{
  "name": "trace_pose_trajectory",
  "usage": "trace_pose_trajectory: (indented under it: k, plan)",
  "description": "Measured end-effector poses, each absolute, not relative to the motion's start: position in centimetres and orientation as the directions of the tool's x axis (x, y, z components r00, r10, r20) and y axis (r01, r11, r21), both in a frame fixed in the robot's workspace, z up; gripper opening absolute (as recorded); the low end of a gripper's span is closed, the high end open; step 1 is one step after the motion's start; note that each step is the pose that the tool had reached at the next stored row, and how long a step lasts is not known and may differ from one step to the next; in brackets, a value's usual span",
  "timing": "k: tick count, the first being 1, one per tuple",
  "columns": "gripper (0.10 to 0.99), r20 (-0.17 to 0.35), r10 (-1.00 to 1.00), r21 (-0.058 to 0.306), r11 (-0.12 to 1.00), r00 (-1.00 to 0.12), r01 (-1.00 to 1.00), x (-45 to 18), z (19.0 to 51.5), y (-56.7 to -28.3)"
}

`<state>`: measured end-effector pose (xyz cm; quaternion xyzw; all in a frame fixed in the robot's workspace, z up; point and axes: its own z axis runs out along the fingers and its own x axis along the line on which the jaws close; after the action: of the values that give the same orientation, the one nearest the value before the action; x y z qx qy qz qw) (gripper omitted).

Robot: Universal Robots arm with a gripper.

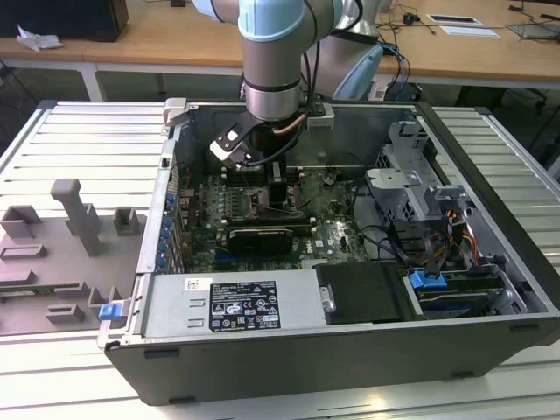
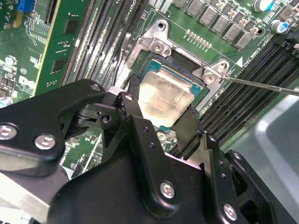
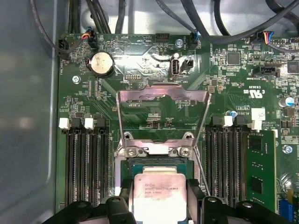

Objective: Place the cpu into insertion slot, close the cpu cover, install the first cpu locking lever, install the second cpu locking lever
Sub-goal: 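Place the cpu into insertion slot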

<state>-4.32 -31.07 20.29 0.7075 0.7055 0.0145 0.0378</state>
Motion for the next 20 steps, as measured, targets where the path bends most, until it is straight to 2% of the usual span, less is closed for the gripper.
trace_pose_trajectory:
  k: [17,18,19,20]
  plan:
    - [0.541,-0.041,0.999,0.074,-0.001,0.004,0.997,-4.19,19.62,-30.89]
    - [0.553,-0.04,0.999,0.074,-0.001,0.004,0.997,-4.15,19.55,-30.87]
    - [0.616,-0.041,0.999,0.074,-0.001,0.004,0.997,-4.15,19.56,-30.87]
    - [0.616,-0.041,0.999,0.074,-0.001,0.004,0.997,-4.15,19.57,-30.87]
